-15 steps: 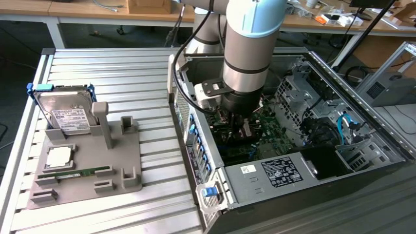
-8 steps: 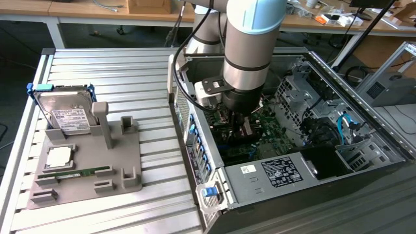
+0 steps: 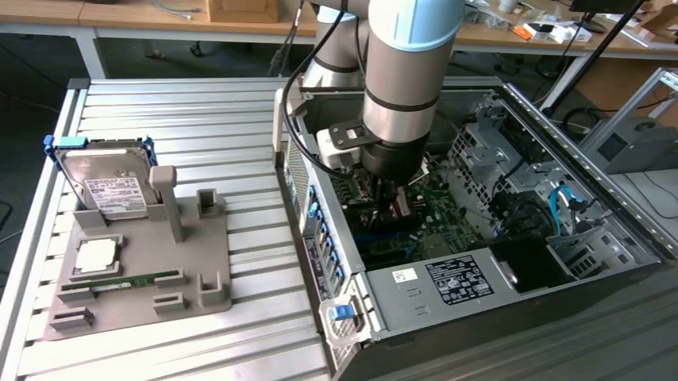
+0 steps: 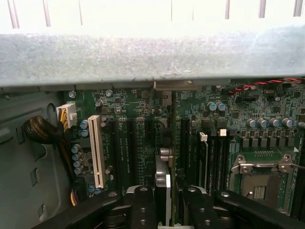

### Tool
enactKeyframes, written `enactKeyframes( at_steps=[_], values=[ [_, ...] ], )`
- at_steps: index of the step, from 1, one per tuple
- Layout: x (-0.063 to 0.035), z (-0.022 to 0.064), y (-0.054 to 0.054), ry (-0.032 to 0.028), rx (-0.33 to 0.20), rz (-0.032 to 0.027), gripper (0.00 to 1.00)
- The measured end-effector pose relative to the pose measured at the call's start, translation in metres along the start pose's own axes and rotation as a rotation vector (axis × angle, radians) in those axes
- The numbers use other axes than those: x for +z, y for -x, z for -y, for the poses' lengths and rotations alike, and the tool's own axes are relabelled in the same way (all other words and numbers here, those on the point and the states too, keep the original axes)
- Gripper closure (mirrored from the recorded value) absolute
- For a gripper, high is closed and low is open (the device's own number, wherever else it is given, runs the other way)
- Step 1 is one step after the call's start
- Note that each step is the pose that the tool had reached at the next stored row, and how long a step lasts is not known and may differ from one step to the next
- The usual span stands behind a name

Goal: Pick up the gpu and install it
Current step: 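Insert the gpu into the slot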

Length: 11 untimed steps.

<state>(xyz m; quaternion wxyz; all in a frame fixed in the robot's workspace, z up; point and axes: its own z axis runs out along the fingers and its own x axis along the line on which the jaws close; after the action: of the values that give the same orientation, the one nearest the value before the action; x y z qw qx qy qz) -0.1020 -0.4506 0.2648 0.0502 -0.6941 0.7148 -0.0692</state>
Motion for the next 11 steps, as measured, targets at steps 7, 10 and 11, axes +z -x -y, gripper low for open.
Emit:
enactKeyframes(
  at_steps=[7, 10, 11],
  values=[
    [-0.0004, 0.0000, 0.0018, -0.0001, -0.006, 0.0011, 0.73],
    [-0.0004, 0.0000, 0.0022, -0.0001, -0.007, 0.0014, 0.73],
    [-0.0001, 0.0000, 0.0024, 0.0001, -0.008, 0.0016, 0.73]
  ],
)
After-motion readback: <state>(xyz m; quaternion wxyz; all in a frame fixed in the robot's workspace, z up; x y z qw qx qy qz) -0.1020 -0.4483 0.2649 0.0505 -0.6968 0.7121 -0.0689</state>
